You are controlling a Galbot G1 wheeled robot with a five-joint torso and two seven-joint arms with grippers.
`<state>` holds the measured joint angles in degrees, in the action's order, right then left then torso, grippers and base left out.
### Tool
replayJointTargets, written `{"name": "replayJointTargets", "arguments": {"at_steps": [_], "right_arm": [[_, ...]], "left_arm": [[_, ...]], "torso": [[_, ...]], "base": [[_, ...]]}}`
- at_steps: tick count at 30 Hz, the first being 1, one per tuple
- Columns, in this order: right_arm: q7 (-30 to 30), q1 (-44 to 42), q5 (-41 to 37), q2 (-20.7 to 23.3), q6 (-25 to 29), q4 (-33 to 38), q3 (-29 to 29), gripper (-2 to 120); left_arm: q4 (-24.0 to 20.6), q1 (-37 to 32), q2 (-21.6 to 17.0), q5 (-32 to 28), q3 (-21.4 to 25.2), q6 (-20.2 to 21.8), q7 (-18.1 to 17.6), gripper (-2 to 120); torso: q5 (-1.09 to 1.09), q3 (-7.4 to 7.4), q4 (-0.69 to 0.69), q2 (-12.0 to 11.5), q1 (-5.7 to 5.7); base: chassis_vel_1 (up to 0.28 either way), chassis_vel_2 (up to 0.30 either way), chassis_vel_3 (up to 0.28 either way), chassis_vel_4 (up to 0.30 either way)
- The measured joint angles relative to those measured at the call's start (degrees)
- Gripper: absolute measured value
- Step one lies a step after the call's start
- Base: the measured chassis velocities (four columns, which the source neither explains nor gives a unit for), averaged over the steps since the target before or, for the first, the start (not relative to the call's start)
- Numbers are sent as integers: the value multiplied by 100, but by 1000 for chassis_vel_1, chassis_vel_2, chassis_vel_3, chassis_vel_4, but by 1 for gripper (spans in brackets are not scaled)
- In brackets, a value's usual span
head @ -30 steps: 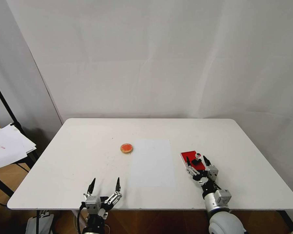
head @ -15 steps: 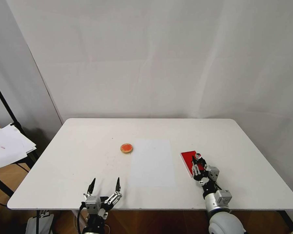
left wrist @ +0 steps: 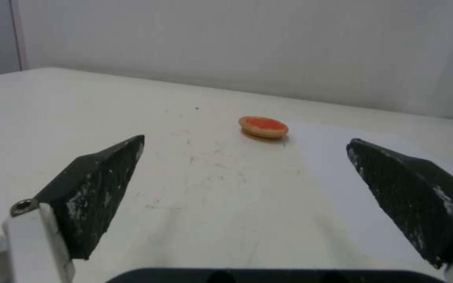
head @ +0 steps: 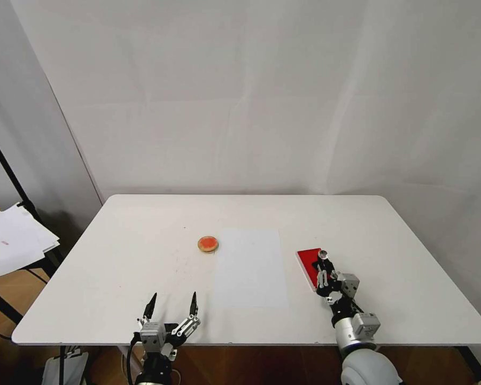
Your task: Pick up the stamp from the ink pad and place it onto another ink pad.
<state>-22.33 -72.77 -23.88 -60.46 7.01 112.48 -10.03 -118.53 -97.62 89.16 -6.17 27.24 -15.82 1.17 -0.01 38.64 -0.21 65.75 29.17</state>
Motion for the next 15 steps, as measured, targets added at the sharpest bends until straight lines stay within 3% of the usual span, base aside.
{"name": "replayJointTargets", "arguments": {"at_steps": [4, 15], "right_arm": [[39, 75, -225, 199, -279, 486, 410, 7], [23, 622, -638, 580, -736, 464, 1460, 7]], "left_arm": [[0, 0, 0, 0, 0, 0, 0, 102], [0, 0, 0, 0, 0, 0, 0, 102]], "torso": [[0, 0, 0, 0, 0], [1, 0, 0, 0, 0]], "base": [[0, 0, 0, 0], [0, 0, 0, 0]]}}
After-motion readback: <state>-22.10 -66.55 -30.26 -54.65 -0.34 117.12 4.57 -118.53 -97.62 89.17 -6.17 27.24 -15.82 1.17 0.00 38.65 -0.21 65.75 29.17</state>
